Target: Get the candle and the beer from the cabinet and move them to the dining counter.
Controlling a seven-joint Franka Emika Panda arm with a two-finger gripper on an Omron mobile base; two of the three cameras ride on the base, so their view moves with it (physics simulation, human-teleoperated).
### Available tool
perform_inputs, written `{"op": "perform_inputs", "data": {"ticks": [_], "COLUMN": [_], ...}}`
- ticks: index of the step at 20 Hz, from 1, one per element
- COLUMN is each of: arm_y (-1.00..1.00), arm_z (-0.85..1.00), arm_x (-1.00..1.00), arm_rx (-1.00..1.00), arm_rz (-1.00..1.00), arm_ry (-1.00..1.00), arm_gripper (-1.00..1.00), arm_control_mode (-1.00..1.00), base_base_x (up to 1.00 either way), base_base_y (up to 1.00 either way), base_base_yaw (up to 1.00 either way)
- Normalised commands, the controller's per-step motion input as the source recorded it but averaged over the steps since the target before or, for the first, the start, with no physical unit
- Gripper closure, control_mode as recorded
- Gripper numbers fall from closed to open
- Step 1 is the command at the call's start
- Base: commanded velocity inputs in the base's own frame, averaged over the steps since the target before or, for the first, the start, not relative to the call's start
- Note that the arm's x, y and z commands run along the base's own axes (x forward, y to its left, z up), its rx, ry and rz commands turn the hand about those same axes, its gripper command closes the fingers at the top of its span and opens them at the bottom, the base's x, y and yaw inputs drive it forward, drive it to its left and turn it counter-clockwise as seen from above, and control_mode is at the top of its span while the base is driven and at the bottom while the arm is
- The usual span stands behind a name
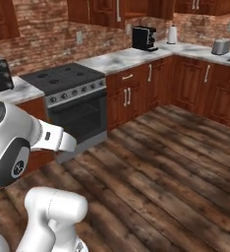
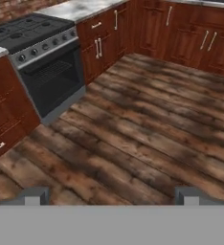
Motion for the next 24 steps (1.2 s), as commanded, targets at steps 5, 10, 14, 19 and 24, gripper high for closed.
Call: {"op": "perform_inputs", "data": {"ticks": [5, 10, 14, 19, 24], "arm_y": [0.0, 0.0, 0.0, 0.0, 0.0], "arm_z": [0.0, 0.0, 0.0, 0.0, 0.0], "arm_x": [0.0, 0.0, 0.0, 0.0, 0.0], "arm_rx": [0.0, 0.0, 0.0, 0.0, 0.0], "arm_rz": [0.0, 0.0, 0.0, 0.0, 0.0], "arm_ry": [0.0, 0.0, 0.0, 0.0, 0.0], "arm_gripper": [-1.0, -1.0, -1.0, -1.0, -1.0], "arm_control_mode": [1.0, 1.0, 1.0, 1.0, 1.0], "base_base_x": [0.53, 0.63, 0.76, 0.89, 0.94], "base_base_y": [0.0, 0.0, 0.0, -0.02, -0.05], "base_base_yaw": [-0.42, -0.32, -0.18, -0.02, 0.0]}}
